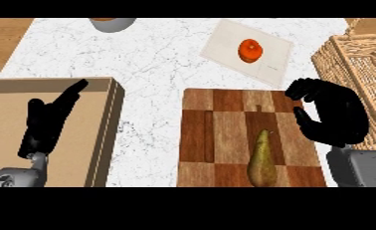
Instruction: Pick the pear from the cutting board and place it in the basket
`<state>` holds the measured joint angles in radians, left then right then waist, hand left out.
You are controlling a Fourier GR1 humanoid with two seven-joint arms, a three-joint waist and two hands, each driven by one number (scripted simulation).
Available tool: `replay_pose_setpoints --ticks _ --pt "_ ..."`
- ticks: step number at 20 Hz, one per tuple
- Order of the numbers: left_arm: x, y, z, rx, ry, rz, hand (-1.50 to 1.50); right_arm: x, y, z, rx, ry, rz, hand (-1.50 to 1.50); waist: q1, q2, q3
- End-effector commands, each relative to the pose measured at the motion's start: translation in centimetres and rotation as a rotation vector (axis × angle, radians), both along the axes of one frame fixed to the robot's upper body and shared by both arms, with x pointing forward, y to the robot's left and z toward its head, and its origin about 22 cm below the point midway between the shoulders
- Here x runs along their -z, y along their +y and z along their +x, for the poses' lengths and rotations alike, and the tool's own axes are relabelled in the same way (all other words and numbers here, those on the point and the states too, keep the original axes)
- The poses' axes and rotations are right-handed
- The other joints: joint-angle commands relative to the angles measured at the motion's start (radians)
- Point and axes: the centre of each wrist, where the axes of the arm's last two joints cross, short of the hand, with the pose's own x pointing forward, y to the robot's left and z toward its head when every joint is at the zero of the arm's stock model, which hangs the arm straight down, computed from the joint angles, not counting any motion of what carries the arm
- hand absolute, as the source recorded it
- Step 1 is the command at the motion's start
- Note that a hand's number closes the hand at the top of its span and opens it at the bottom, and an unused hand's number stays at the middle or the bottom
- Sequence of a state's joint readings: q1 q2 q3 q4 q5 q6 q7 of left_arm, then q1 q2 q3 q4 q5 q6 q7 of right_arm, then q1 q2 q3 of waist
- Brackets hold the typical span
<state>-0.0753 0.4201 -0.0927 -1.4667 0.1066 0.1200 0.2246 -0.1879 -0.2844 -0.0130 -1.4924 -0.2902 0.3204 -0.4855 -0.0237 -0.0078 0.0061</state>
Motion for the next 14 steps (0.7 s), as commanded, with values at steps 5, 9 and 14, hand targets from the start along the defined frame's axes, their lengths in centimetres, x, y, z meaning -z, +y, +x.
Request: replay_pose_setpoints --ticks 5,9,14 --pt "0.0 -0.7 1.8 -0.016 -0.043 -0.016 0.0 0.1 5.7 -7.3 0.259 -0.251 -0.124 -1.5 -0.038 -0.002 -0.01" --pt "0.2 -0.8 0.8 -0.032 -0.044 0.005 0.0 -1.5 0.3 -8.6 0.465 -0.148 -0.537 -1.5 -0.046 -0.008 -0.014" --pt "0.0 -0.4 0.9 -0.03 -0.033 0.006 0.0 -5.5 -2.9 -11.4 0.431 -0.035 -0.985 -1.5 -0.05 -0.007 -0.016"
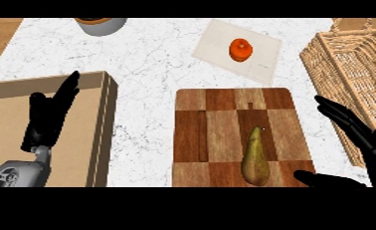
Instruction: Pick the pear from the cutting board and place it in the basket
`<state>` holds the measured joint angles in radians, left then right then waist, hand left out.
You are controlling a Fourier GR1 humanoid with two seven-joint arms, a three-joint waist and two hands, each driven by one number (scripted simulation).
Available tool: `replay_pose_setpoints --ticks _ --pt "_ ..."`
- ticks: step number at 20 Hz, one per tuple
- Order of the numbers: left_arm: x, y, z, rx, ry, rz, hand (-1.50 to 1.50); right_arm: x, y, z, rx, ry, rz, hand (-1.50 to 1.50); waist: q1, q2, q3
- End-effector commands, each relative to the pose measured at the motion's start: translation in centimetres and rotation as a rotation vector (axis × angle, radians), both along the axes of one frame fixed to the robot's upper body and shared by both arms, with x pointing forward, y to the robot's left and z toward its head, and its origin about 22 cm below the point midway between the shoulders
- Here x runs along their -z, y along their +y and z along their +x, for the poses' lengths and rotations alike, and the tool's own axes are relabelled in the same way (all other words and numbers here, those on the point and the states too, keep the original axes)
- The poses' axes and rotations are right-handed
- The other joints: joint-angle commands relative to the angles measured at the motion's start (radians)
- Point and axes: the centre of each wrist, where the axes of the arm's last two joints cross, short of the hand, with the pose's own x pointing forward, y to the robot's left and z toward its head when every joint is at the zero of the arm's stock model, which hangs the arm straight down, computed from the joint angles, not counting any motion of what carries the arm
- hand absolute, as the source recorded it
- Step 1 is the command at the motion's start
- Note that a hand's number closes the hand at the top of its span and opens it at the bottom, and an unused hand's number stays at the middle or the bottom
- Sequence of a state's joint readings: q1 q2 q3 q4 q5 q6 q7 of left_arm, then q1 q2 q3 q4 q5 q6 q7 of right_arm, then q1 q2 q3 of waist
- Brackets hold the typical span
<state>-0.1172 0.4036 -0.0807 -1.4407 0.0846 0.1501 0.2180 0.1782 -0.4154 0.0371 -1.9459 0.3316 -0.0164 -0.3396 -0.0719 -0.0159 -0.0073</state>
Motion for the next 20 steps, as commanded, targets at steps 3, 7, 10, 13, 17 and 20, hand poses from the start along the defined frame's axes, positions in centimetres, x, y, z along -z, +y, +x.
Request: replay_pose_setpoints --ticks 3,7,10,13,17,20 --pt "-0.3 -0.5 1.0 0.015 -0.007 0.005 0.0 -4.7 -1.5 -2.9 0.003 0.271 -0.433 -1.5 0.006 0.011 -0.002" --pt "-0.6 -0.7 1.4 0.018 -0.016 -0.007 0.0 -8.2 0.3 -5.9 -0.102 0.415 -0.473 -1.5 0.019 0.009 0.002" --pt "-0.1 -1.5 1.3 0.033 -0.01 -0.008 0.0 -10.6 1.0 -7.8 -0.094 0.466 -0.482 -1.5 0.04 0.012 0.005" --pt "-0.4 -0.6 2.6 0.053 -0.007 -0.01 0.0 -11.7 2.5 -8.9 -0.054 0.48 -0.447 -1.5 0.054 0.015 0.005" --pt "-0.1 -2.6 2.7 0.069 -0.002 -0.021 0.0 -10.9 1.2 -7.6 0.022 0.474 -0.422 -1.5 0.062 0.015 0.007" --pt "0.0 -3.3 1.1 0.075 -0.005 -0.017 0.0 -10.7 1.1 -7.5 0.041 0.433 -0.372 -1.5 0.064 0.013 0.007"
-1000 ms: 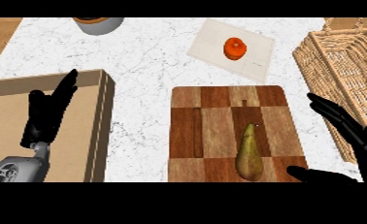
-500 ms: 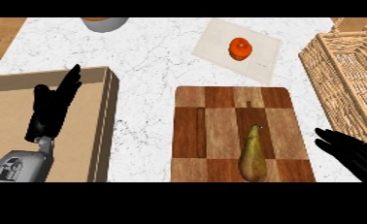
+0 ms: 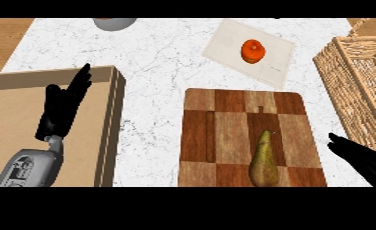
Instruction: Pick the pear from the cutting board and place it in the basket
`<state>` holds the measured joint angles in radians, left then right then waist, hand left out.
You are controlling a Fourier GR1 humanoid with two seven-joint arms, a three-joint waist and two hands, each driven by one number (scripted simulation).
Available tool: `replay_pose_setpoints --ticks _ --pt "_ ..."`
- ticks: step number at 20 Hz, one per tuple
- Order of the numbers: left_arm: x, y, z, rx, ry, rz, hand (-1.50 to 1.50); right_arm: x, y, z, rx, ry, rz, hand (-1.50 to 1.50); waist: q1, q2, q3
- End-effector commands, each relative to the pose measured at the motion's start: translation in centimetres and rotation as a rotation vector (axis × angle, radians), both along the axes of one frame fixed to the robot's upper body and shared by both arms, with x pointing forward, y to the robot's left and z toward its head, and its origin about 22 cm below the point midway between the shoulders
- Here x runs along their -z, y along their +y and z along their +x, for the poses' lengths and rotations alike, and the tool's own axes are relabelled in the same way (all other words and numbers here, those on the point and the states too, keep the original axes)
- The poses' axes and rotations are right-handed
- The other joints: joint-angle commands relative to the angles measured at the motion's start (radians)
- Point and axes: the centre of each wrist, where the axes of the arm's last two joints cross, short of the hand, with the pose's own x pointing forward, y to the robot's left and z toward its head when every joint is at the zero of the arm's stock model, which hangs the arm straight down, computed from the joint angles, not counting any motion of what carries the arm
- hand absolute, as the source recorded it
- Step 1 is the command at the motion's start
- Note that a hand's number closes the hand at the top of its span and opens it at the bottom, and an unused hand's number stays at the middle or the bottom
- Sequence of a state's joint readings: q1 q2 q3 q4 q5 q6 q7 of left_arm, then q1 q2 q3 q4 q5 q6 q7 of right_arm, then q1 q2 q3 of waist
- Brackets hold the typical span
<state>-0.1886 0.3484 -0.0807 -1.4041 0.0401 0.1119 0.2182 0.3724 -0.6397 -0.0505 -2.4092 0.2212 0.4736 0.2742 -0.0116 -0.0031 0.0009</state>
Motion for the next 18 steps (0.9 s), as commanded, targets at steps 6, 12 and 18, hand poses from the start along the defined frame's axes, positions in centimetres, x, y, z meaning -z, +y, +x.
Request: replay_pose_setpoints --ticks 6,12,18 --pt "-1.1 1.7 1.6 -0.002 -0.006 -0.011 0.0 -0.2 1.5 -0.5 0.079 -0.123 -0.013 -1.5 0.006 0.003 -0.001" --pt "-0.8 0.9 1.3 0.004 -0.001 -0.011 0.0 3.9 1.5 1.4 0.052 -0.099 -0.02 -1.5 0.009 0.002 0.0" --pt "1.8 -0.1 0.8 -0.004 0.0 -0.01 0.0 7.2 4.1 1.9 0.043 -0.068 -0.019 -1.5 0.009 0.003 -0.001"
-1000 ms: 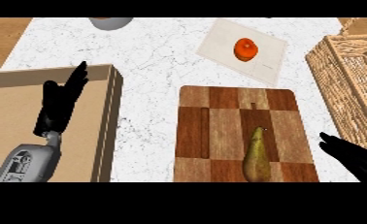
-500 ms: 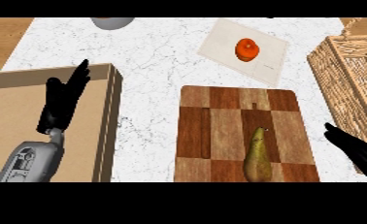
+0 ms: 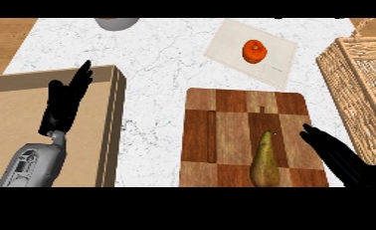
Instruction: Pick the pear from the cutting board and place it in the basket
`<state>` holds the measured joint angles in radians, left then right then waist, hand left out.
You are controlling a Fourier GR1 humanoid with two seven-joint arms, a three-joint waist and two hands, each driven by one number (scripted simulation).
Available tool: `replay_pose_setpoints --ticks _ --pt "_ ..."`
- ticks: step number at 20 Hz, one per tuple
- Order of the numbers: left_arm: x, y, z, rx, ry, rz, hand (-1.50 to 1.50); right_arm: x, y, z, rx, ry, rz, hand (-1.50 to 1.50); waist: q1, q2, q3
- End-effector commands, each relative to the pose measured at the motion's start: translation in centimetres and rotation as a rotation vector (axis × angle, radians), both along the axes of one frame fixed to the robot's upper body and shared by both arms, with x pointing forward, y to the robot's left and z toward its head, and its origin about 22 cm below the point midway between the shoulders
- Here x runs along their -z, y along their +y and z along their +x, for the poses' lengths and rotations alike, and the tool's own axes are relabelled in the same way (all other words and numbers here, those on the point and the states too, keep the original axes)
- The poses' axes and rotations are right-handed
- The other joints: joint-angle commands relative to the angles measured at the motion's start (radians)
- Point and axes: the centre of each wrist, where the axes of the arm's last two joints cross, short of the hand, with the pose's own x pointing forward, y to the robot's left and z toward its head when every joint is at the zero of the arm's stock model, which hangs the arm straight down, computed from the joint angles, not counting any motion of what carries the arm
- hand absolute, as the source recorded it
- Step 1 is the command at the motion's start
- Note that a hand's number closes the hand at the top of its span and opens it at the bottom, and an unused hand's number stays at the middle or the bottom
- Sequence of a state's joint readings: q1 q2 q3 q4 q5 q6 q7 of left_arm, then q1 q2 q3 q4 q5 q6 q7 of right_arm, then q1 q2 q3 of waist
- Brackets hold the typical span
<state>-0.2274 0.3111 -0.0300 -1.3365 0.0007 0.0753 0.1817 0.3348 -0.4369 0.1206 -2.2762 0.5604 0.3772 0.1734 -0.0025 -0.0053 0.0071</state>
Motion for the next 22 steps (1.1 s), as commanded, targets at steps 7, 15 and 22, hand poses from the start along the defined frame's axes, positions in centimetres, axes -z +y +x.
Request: replay_pose_setpoints --ticks 7,15,22 --pt "-0.4 -2.4 -0.8 0.005 0.007 -0.002 0.0 3.3 1.5 3.4 0.003 -0.038 -0.015 -1.5 0.003 0.005 -0.007" --pt "-0.6 -1.2 0.0 -0.003 0.013 -0.008 0.0 5.7 4.7 3.9 -0.021 -0.018 -0.008 -1.5 0.001 0.005 -0.007" --pt "-0.7 -2.0 0.5 0.005 0.016 0.007 0.0 8.0 5.0 4.0 -0.003 0.007 -0.029 -1.5 0.0 0.005 -0.007"
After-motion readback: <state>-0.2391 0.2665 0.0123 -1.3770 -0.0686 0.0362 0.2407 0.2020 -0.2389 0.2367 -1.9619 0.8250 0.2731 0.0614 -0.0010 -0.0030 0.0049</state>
